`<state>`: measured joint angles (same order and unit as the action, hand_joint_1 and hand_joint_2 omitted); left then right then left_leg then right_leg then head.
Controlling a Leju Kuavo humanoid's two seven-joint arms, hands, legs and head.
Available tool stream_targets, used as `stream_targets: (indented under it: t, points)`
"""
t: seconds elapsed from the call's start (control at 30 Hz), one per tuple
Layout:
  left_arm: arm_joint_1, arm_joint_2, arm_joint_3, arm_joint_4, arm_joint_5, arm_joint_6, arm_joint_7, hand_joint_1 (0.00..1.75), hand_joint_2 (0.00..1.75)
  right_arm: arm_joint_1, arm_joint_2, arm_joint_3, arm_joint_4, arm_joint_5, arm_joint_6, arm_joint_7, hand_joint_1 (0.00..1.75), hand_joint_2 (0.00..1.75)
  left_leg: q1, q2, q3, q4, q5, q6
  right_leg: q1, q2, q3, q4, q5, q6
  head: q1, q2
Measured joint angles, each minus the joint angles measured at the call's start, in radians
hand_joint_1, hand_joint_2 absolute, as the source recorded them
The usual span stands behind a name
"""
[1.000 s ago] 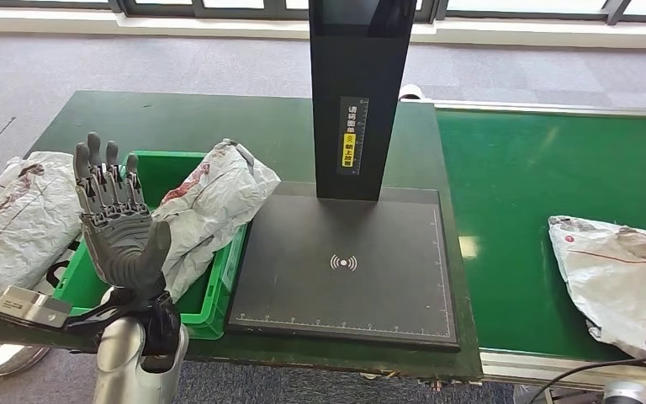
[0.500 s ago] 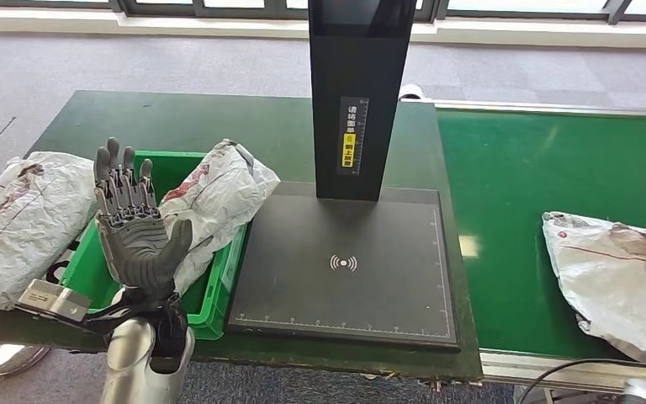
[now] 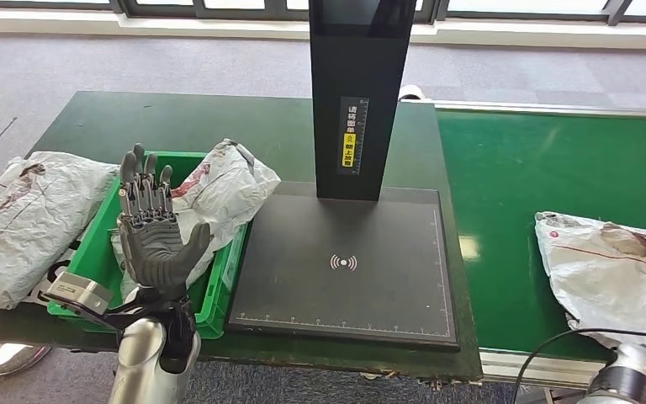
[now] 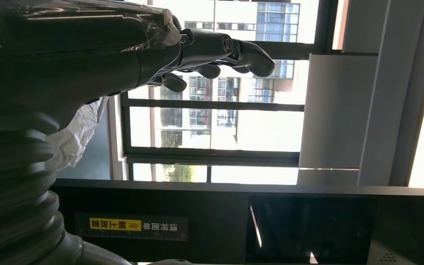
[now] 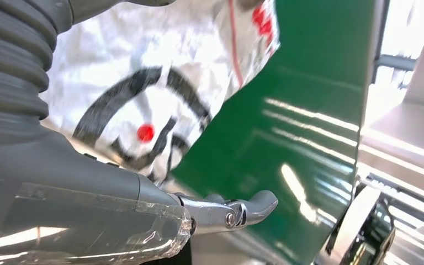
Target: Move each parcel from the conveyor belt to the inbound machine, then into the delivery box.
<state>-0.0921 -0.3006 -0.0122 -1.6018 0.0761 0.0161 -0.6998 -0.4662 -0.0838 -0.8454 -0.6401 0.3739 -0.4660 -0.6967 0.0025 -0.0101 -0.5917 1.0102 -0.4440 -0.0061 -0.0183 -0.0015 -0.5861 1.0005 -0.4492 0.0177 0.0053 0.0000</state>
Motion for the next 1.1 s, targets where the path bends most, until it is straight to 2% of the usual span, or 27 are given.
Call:
stream_targets:
  t: [0.07,0.13,0.2,0.3,0.37,0.57,0.67,0.8,0.87,1.0,1.1]
  points:
    - [0.001,0.0,0.0,0.003,-0.001,0.002,0.0,0.0,1.75,0.005,0.003,0.068,-0.008,-0.063,0.011,0.0,0.0,1.75,0.0,0.0,0.0,0.0,0.0,0.0,0.0,0.0,0.0,0.0,0.0,0.0,0.0,0.0]
    - [0.001,0.0,0.0,0.005,-0.002,0.006,0.0,0.0,1.75,0.007,0.006,0.131,-0.014,-0.126,0.063,0.0,0.0,1.75,0.0,0.0,-0.001,0.0,0.0,0.0,0.0,0.001,0.0,0.0,0.0,0.0,0.0,0.0]
    - [0.003,0.0,0.0,0.005,-0.002,0.009,0.0,0.0,1.75,0.0,0.008,0.177,-0.009,-0.183,0.159,0.0,0.0,1.75,0.0,0.0,-0.001,0.0,0.0,0.0,0.0,0.001,0.0,0.0,0.0,0.0,0.0,0.0]
    - [0.005,0.0,0.0,0.005,-0.002,0.01,0.0,0.0,1.75,-0.023,0.011,0.218,0.03,-0.253,0.367,0.001,0.0,1.75,0.0,0.0,-0.001,0.0,0.0,0.0,0.0,0.0,-0.001,0.0,0.0,0.0,0.0,0.0]
    - [0.006,0.0,0.0,0.005,-0.002,0.01,0.0,0.0,1.75,-0.036,0.013,0.236,0.058,-0.275,0.451,0.002,0.0,1.75,0.0,-0.002,-0.001,0.0,0.0,0.0,0.0,-0.002,0.0,0.0,0.0,0.0,0.0,0.0]
    - [0.006,0.0,0.0,0.005,-0.011,0.009,0.0,0.0,1.75,-0.054,0.033,0.283,0.12,-0.276,0.588,0.009,0.0,1.75,0.0,-0.004,-0.002,0.0,0.001,0.0,0.0,-0.004,0.0,0.0,0.0,0.0,0.0,0.0]
    - [0.006,0.0,0.0,0.005,-0.015,0.016,0.0,0.0,1.75,-0.057,0.055,0.319,0.139,-0.216,0.537,0.048,0.0,1.75,0.0,-0.004,-0.002,0.0,0.001,0.0,0.0,-0.004,-0.001,0.0,0.0,0.0,0.0,0.0]
    - [0.012,0.0,0.0,0.003,-0.014,0.032,0.0,0.0,1.75,-0.066,0.066,0.407,0.182,-0.009,0.288,0.199,0.0,1.75,0.0,-0.005,-0.002,0.0,0.001,0.0,0.0,-0.005,-0.001,0.001,0.0,0.0,0.0,0.0]
    - [0.017,0.0,0.0,0.0,-0.013,0.033,0.0,0.0,1.75,-0.069,0.066,0.461,0.208,0.073,0.205,0.277,0.0,1.75,0.0,-0.005,-0.002,0.0,0.001,0.0,0.0,-0.004,-0.001,0.0,0.0,0.0,0.0,0.0]
    - [0.018,0.0,0.0,0.002,-0.01,0.033,0.0,0.0,1.75,-0.069,0.066,0.528,0.248,0.146,0.104,0.405,0.0,1.75,0.0,-0.005,-0.003,0.0,0.001,0.0,0.0,-0.005,-0.001,0.0,0.0,0.0,0.0,0.0]
    - [0.018,0.0,0.0,0.005,-0.009,0.033,0.0,0.0,1.75,-0.069,0.066,0.552,0.268,0.17,0.069,0.449,0.0,1.75,0.0,-0.005,-0.002,0.0,0.001,0.0,0.0,-0.004,-0.001,0.0,0.0,0.0,0.0,0.0]
